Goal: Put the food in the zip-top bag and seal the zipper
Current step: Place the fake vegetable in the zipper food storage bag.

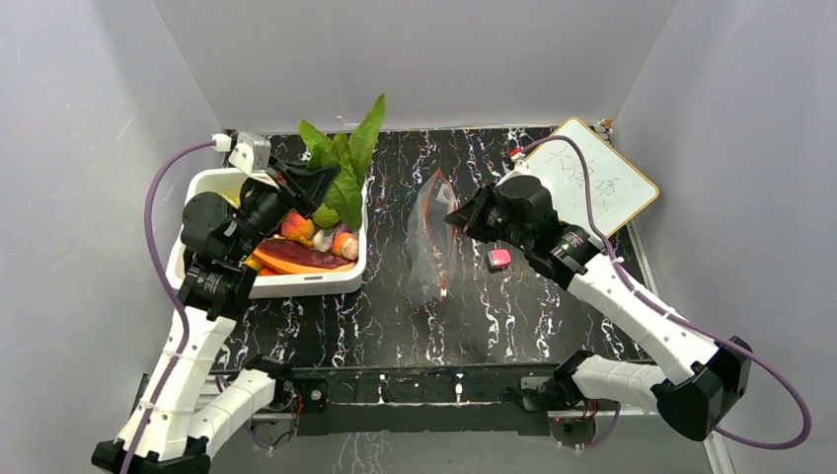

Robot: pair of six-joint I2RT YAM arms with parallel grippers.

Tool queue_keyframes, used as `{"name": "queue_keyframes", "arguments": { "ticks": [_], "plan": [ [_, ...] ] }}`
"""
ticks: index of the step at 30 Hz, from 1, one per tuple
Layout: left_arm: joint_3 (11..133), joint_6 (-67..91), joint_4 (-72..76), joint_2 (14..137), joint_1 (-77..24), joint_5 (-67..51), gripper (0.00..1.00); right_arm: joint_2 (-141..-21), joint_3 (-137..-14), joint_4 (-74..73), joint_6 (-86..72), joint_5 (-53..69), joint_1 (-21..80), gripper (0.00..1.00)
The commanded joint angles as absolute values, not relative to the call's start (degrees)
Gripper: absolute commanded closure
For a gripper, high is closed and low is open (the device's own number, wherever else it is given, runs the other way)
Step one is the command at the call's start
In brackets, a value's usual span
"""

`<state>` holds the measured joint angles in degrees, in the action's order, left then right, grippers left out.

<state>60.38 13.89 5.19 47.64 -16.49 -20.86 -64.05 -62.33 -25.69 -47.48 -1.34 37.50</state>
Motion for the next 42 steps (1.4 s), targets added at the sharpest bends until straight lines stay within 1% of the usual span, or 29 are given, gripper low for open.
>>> {"name": "queue_keyframes", "arguments": {
  "ticks": [1,9,13,17,21,25,30,37,42],
  "plan": [
    [58.3,22.7,17.1,45.6,-19.1,-25.2,0.89,-61.9,-60.3,-17.1,-56.8,1.9,37.6,1.00],
    [56.7,29.4,24.4,46.1,-20.9,-25.8,0.89,-64.9,-61.2,-18.8,-61.9,2.0,37.6,1.00],
    [54.2,35.9,31.3,47.3,-21.0,-26.7,0.89,-64.0,-62.2,-21.2,-62.8,1.7,37.7,1.00],
    [51.9,44.5,38.9,50.7,-20.9,-28.5,0.93,-61.0,-59.4,-22.1,-64.4,1.7,37.8,1.00],
    [49.0,50.3,47.0,53.5,-20.9,-28.8,0.94,-60.4,-55.9,-17.9,-67.2,4.8,38.0,1.00],
    [48.7,52.4,50.1,54.8,-21.2,-28.1,0.95,-62.1,-55.9,-12.9,-69.6,8.9,38.5,1.00],
    [48.9,54.9,55.2,55.5,-21.3,-27.9,0.94,-64.8,-59.4,-13.9,-68.7,7.1,39.3,1.00],
    [49.0,58.3,61.4,57.9,-21.4,-29.2,0.93,-66.9,-60.0,-11.6,-69.2,7.4,40.0,1.00],
    [46.7,53.9,59.7,57.8,-21.5,-29.5,0.94,-66.8,-60.0,-10.7,-69.5,6.8,40.2,1.00]
  ]
}}
